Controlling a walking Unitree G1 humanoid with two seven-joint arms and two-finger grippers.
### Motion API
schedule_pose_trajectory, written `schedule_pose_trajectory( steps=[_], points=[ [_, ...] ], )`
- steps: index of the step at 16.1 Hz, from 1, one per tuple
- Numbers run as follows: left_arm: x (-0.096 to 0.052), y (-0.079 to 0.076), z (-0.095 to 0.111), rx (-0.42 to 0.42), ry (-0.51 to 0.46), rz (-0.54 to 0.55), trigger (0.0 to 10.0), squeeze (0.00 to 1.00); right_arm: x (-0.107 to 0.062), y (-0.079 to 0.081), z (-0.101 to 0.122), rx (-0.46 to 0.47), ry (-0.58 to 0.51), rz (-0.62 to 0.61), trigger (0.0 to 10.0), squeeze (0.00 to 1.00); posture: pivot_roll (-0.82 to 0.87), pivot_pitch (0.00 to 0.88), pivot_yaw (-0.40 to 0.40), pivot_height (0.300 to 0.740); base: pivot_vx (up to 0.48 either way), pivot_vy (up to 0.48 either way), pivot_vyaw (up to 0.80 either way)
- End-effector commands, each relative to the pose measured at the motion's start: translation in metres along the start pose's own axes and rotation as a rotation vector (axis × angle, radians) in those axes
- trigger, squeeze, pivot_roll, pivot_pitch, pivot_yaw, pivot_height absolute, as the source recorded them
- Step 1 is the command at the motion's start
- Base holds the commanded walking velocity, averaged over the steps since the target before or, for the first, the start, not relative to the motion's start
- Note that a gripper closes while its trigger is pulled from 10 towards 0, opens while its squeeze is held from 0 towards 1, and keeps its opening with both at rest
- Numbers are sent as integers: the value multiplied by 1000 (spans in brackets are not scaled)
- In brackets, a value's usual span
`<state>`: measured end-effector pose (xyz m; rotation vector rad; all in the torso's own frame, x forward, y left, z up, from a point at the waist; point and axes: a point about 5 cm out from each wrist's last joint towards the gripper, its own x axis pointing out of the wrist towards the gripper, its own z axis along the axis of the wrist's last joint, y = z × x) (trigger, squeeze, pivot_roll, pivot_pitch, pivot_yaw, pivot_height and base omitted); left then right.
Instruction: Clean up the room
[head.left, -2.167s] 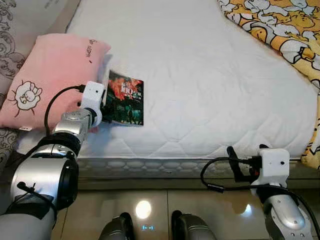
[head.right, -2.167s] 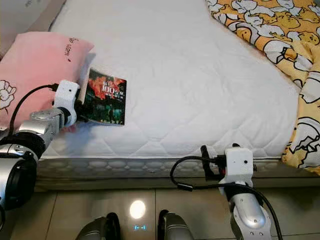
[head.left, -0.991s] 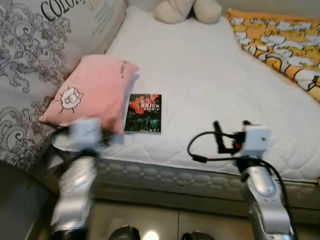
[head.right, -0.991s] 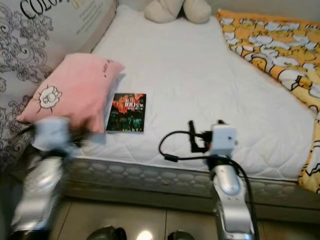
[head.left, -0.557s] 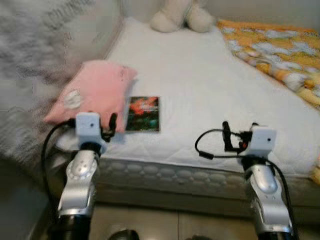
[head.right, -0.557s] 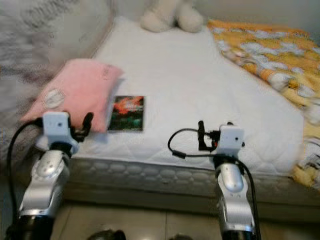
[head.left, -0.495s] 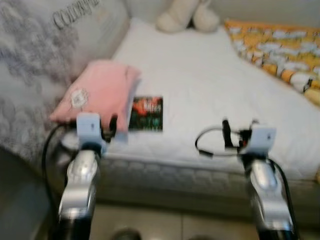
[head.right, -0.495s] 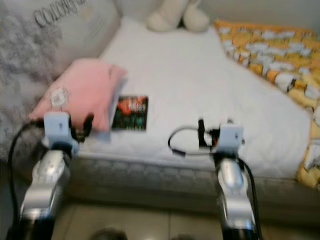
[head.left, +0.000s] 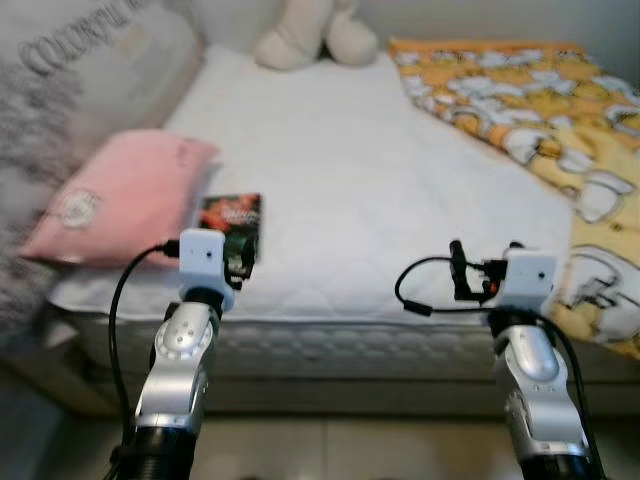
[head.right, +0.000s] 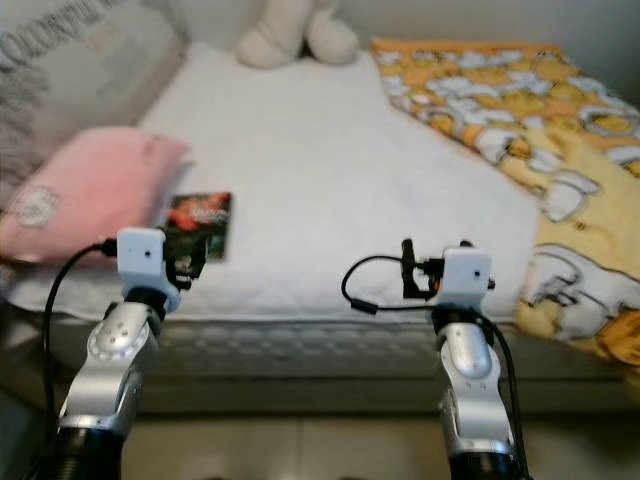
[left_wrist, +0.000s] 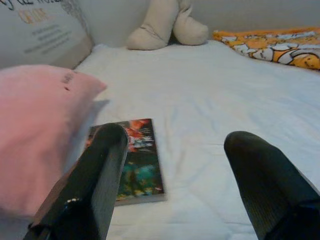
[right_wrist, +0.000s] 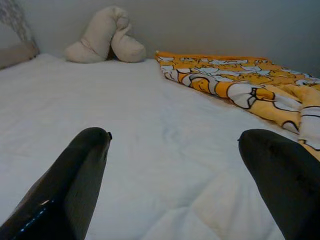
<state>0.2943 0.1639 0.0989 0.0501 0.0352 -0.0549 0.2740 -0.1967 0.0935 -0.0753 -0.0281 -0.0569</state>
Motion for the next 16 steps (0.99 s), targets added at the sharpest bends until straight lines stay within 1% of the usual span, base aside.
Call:
schedule_pose_trajectory(
  steps=[1,3,6,9,13,16],
  points=[
    [-3,7,-2,6,4,10,10000,0,0,6,1,13,-7,22,10000,0,-123,0,40,740,0,-469,0],
    [-3,6,-4,-7,9,11,10000,0,-2,9,-1,18,-4,27,10000,0,-122,0,36,740,0,-469,0],
    [-1,5,-5,-13,12,11,10000,0,1,9,0,4,-10,43,10000,0,-127,0,29,740,0,-469,0],
    [3,0,-2,-17,-1,-14,10000,0,4,9,2,-1,-17,46,10000,0,-130,0,34,740,0,-465,0],
    [6,1,-1,-21,-1,-11,10000,0,4,13,2,3,-21,55,10000,0,-131,0,41,740,0,-458,0],
    [8,2,-1,-24,2,-10,10000,0,4,13,3,1,-23,58,10000,0,-135,0,41,740,0,-458,0]
  ],
)
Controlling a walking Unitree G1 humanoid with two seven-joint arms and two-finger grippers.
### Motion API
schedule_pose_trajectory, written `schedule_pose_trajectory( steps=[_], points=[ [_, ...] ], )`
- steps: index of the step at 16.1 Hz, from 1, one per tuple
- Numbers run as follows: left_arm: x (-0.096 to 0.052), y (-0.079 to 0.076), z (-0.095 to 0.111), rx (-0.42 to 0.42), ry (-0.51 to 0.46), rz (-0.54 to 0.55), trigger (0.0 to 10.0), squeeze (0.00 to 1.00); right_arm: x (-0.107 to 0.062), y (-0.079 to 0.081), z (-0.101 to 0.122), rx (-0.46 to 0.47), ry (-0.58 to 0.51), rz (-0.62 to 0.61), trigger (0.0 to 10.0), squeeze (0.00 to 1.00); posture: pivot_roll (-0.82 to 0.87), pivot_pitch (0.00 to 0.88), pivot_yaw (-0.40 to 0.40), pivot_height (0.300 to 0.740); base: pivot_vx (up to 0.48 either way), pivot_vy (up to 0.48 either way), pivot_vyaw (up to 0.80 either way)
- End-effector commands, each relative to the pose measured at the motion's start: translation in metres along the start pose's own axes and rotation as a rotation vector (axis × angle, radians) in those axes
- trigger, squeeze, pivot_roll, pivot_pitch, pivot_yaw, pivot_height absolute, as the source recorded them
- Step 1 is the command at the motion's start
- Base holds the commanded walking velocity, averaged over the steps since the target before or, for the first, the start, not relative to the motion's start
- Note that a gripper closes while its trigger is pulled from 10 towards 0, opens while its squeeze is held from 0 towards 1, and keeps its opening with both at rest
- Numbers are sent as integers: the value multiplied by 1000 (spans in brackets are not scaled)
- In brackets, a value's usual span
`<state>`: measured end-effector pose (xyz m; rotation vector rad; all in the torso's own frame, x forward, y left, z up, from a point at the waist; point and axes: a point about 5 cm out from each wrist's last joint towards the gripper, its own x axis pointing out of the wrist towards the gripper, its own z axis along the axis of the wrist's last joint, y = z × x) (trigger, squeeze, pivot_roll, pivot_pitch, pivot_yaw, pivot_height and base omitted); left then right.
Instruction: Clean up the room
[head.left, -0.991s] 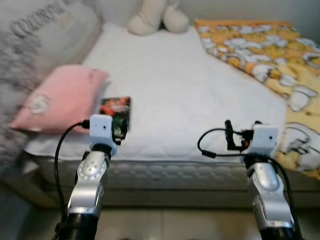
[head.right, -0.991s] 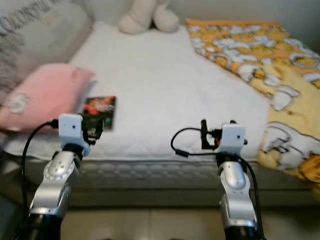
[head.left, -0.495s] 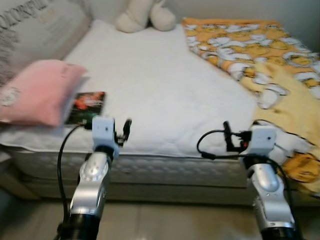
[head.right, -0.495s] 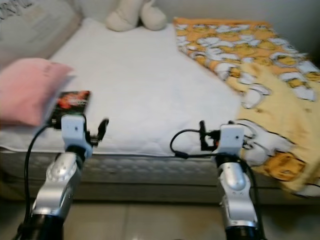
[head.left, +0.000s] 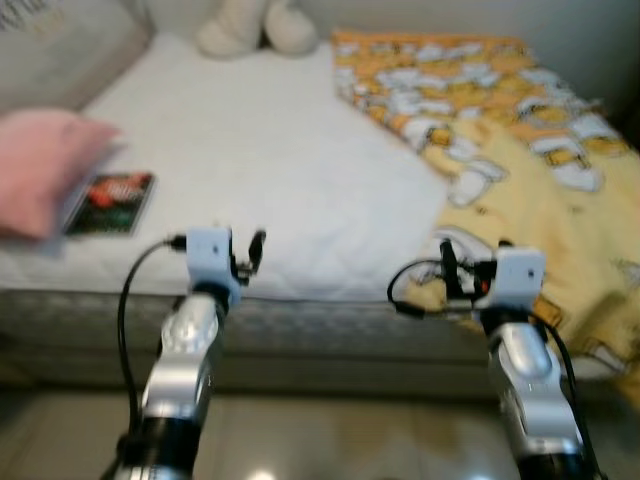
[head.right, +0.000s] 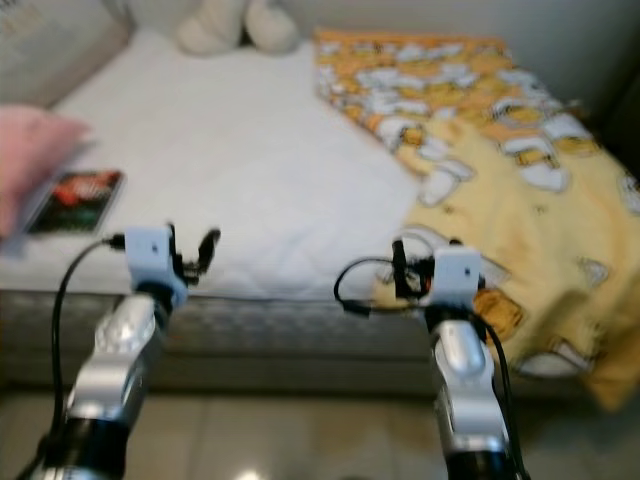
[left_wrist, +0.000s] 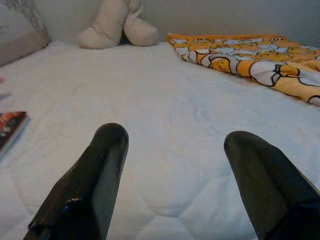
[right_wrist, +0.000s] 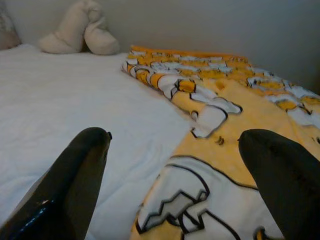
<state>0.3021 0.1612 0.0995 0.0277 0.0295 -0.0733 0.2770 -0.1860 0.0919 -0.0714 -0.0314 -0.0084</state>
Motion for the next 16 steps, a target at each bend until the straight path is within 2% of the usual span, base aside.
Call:
schedule_pose_trajectory(
  steps=[1,3,5,7,12,16],
  points=[
    [0,3,-1,-3,8,7,10000,0,2,2,4,-6,-18,11,10000,0,-137,0,39,740,0,-458,0],
    [1,2,-1,-9,5,5,10000,0,2,3,4,-9,-18,16,10000,0,-138,0,40,740,0,-458,0],
    [3,2,-1,2,9,2,10000,0,2,4,3,-5,-4,22,10000,0,-138,0,42,740,0,0,0],
    [4,1,-3,-16,25,-18,10000,0,2,5,1,5,2,21,10000,0,-137,0,43,740,0,0,-681],
    [7,2,-1,5,28,-50,10000,0,1,5,0,1,7,18,10000,0,-136,0,48,740,0,467,-660],
    [10,1,-1,-10,41,-59,10000,0,1,5,0,6,7,11,10000,0,-139,0,53,740,0,448,-656]
  ],
)
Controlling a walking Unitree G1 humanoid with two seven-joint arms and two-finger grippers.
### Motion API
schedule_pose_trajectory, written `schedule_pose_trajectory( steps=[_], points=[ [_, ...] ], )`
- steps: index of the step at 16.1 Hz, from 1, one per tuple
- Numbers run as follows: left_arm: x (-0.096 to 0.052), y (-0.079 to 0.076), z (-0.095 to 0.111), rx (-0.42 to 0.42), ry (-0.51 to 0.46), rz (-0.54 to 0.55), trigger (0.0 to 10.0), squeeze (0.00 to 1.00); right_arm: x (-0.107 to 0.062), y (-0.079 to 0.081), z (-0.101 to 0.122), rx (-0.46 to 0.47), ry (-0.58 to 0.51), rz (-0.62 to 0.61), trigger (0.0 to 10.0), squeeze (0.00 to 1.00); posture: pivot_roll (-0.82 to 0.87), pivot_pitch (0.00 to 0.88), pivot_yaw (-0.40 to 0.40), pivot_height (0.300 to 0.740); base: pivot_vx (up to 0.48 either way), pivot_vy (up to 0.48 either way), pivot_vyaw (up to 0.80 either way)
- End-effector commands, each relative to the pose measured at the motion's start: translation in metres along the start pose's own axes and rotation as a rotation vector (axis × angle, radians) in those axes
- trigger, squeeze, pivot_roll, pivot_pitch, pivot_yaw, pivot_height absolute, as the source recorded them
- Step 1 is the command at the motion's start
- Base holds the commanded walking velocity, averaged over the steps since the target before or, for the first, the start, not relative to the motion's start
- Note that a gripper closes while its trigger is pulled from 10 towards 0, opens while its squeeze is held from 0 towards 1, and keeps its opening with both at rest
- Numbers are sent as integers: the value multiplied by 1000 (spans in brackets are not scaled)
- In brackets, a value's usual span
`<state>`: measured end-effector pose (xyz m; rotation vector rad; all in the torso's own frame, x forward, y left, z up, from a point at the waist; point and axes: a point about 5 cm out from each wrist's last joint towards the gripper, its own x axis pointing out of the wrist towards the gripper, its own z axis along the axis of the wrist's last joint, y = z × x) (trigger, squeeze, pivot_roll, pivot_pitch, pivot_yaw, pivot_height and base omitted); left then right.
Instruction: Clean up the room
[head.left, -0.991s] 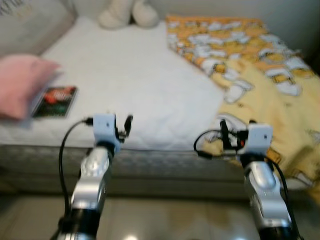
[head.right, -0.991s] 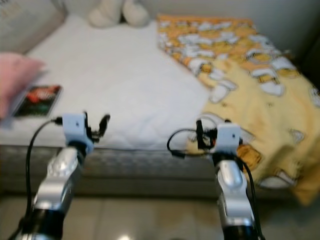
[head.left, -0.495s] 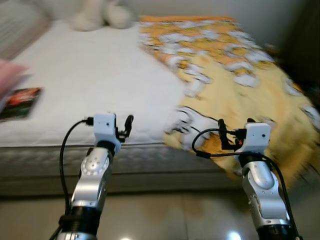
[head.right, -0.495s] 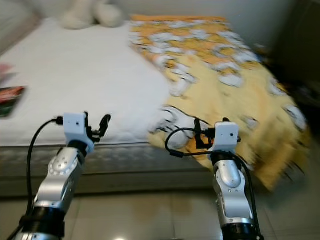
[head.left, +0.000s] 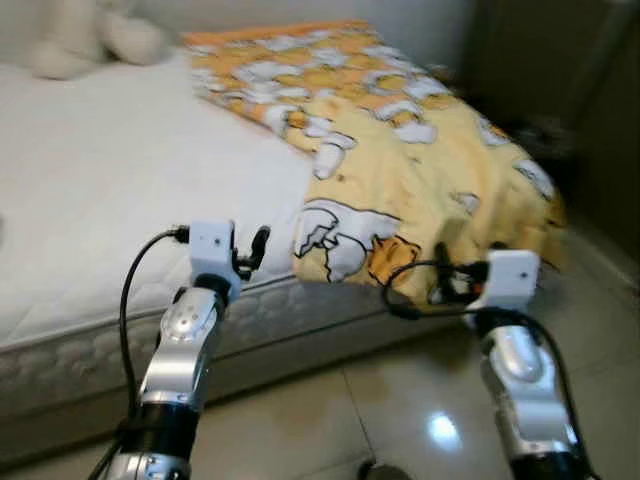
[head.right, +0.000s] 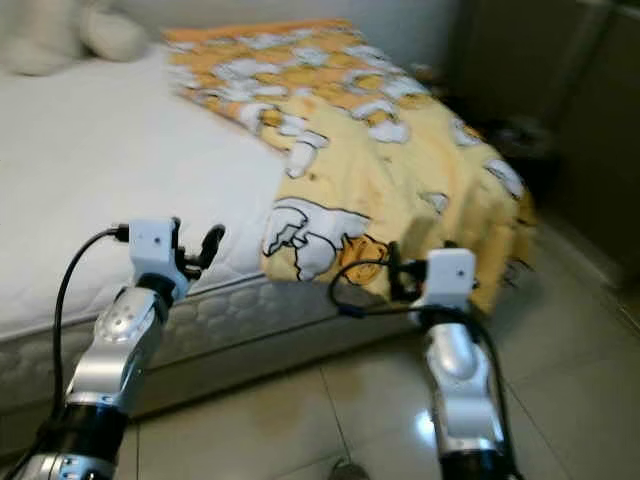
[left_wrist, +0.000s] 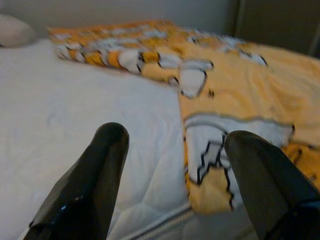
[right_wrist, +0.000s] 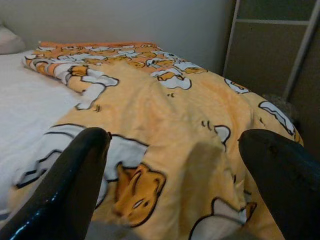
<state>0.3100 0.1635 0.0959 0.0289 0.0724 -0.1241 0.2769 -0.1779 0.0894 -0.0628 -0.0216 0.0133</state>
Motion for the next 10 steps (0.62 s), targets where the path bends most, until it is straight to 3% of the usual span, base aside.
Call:
schedule_pose_trajectory(
  steps=[1,4,6,10],
  points=[
    [2,-2,2,-13,2,-12,10000,0,1,-4,1,-1,-3,-14,10000,0,-139,0,53,740,0,480,-644],
    [3,0,2,8,7,-11,10000,0,-2,-5,2,25,-13,-27,10000,0,-141,0,59,740,0,479,-623],
    [4,-1,4,43,1,-10,10000,0,-3,-6,0,21,-8,-51,10000,0,-141,0,60,740,0,0,-288],
    [4,-1,5,31,-6,1,10000,0,-2,-4,0,18,-6,-40,10000,0,-139,0,62,740,0,0,0]
  ],
)
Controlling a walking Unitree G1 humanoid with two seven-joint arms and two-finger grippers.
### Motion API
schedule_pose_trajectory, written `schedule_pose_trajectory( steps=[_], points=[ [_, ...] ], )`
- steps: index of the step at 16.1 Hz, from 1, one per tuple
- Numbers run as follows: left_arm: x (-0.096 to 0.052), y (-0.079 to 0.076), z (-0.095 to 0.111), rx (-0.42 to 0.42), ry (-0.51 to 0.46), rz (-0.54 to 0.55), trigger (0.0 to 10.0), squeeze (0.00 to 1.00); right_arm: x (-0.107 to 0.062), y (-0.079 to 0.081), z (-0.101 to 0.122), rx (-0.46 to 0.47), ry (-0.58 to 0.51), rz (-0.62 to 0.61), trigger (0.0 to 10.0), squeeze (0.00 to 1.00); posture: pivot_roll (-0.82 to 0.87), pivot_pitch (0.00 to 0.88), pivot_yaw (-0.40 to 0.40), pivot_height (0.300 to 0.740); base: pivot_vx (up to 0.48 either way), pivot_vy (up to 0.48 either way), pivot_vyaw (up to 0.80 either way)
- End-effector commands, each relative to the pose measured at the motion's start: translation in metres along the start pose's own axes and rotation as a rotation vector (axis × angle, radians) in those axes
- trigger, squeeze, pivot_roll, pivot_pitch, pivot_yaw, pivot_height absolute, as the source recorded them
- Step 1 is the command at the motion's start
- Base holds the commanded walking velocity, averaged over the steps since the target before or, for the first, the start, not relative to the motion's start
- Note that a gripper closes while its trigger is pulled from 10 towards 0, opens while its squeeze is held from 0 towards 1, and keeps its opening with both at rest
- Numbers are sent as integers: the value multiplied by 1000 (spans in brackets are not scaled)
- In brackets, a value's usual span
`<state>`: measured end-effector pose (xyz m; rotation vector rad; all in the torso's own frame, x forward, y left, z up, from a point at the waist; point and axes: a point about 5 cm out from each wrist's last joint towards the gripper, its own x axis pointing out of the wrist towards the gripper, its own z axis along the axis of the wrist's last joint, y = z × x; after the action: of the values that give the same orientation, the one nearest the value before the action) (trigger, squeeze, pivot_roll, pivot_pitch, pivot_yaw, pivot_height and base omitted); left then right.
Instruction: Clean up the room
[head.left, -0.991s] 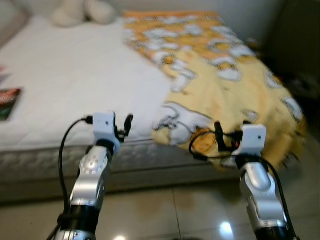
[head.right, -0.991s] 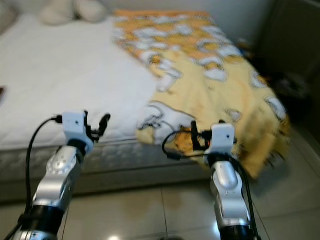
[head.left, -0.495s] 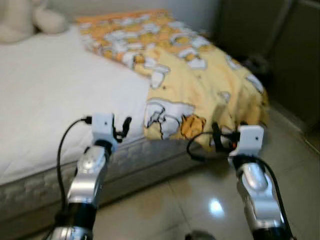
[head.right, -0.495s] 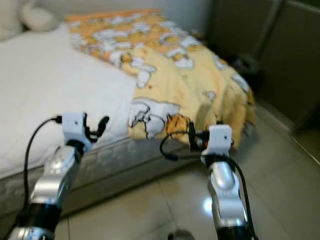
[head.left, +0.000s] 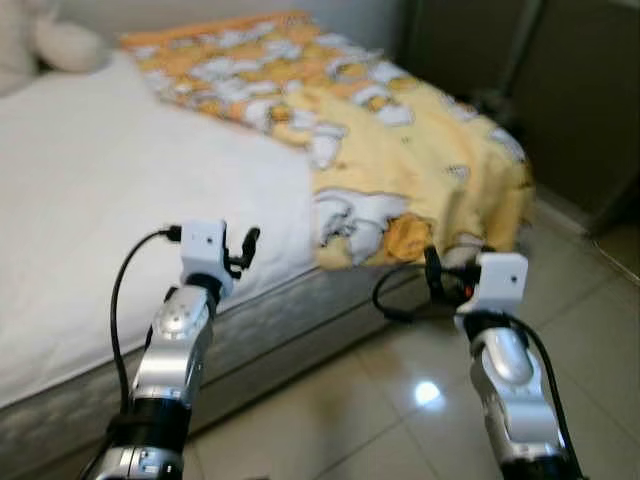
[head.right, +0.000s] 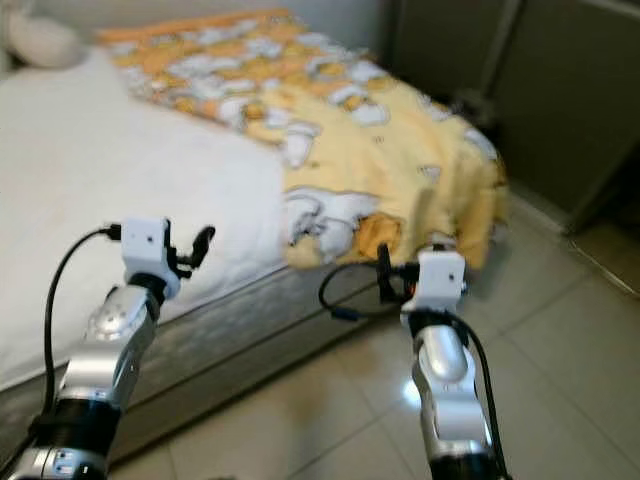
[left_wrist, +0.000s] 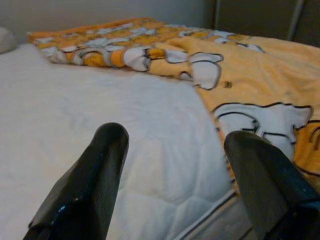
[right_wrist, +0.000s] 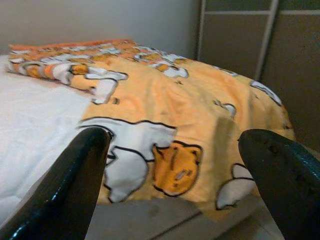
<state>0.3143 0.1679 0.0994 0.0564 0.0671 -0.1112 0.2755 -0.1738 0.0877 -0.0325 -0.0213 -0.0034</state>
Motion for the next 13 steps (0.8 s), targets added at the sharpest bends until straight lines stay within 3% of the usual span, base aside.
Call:
schedule_pose_trajectory(
  steps=[1,2,8,13],
  points=[
    [1,-7,1,13,5,-25,10000,0,0,-8,1,-15,-6,-22,10000,0,-135,0,61,740,0,0,0],
    [1,-7,0,16,10,-28,10000,0,0,-8,1,-15,-6,-22,10000,0,-134,0,60,740,0,0,0],
    [0,-15,3,41,-14,-88,10000,0,3,-6,2,-25,-9,-15,10000,0,-132,0,62,740,471,0,0],
    [1,-15,3,42,-14,-88,10000,0,2,-7,1,-27,-10,-22,10000,0,-136,0,69,740,364,-307,0]
  ],
)
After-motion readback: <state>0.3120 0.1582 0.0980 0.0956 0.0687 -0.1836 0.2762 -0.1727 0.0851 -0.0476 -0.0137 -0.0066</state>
